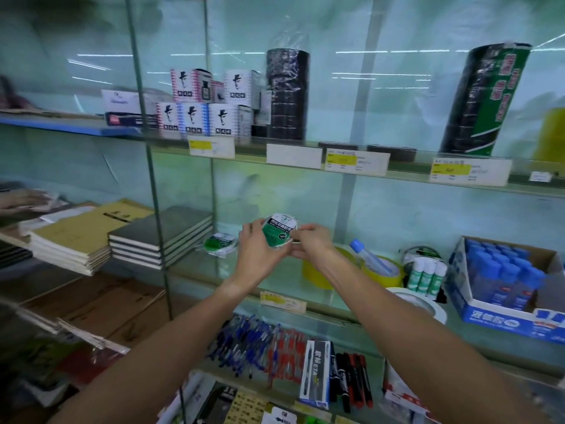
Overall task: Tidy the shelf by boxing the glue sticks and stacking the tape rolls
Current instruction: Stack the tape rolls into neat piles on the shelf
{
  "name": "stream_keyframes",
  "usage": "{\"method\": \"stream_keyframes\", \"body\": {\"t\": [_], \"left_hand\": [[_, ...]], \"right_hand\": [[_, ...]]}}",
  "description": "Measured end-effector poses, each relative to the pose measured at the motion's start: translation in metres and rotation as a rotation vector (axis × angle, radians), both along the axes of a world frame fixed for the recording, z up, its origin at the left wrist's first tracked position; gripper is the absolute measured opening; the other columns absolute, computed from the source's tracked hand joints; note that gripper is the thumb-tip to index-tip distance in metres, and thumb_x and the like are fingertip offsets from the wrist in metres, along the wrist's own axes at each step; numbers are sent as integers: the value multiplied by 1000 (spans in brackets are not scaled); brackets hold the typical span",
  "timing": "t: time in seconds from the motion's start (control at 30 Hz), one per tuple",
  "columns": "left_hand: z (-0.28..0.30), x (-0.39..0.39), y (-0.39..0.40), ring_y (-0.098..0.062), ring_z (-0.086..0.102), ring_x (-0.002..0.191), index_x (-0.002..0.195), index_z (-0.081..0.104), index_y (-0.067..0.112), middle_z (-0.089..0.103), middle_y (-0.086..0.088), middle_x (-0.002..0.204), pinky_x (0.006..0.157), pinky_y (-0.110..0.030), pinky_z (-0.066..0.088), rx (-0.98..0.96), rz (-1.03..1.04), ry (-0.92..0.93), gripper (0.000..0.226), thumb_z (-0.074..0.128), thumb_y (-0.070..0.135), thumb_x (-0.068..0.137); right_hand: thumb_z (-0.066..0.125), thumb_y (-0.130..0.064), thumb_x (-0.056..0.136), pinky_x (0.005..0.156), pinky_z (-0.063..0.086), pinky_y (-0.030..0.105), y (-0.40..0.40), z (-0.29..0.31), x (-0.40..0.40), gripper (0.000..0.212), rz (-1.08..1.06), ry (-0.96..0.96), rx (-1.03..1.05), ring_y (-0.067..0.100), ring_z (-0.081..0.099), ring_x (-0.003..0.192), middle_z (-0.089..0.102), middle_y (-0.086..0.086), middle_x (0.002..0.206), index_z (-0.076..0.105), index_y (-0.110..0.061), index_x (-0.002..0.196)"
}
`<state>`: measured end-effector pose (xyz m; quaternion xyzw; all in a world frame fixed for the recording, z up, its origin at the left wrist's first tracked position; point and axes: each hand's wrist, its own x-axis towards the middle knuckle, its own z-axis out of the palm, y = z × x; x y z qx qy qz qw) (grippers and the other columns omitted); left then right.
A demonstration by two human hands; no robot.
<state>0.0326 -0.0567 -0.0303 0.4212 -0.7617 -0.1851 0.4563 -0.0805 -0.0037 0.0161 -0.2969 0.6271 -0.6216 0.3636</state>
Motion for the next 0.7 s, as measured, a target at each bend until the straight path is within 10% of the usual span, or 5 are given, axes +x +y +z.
{"method": "stream_keyframes", "body": {"t": [0.27, 0.7], "left_hand": [[9, 30, -31, -30, 46, 115, 130, 46, 4, 50, -12, 122, 93, -38, 41, -63, 136, -43, 76, 75, 38, 68], [-5, 69, -107, -40, 55, 111, 127, 42, -2, 53, -22, 125, 90, -45, 47, 199, 277, -177, 88, 79, 50, 66]], "right_hand": [[60, 5, 89, 41, 55, 29, -36, 7, 35, 16, 82, -74, -17, 21, 65, 50, 63, 15, 75, 49, -6, 91], [51, -11, 97, 73, 60, 43, -43, -1, 31, 9, 164, 188, 111, 33, 68, 77, 64, 13, 93, 56, -5, 92]]}}
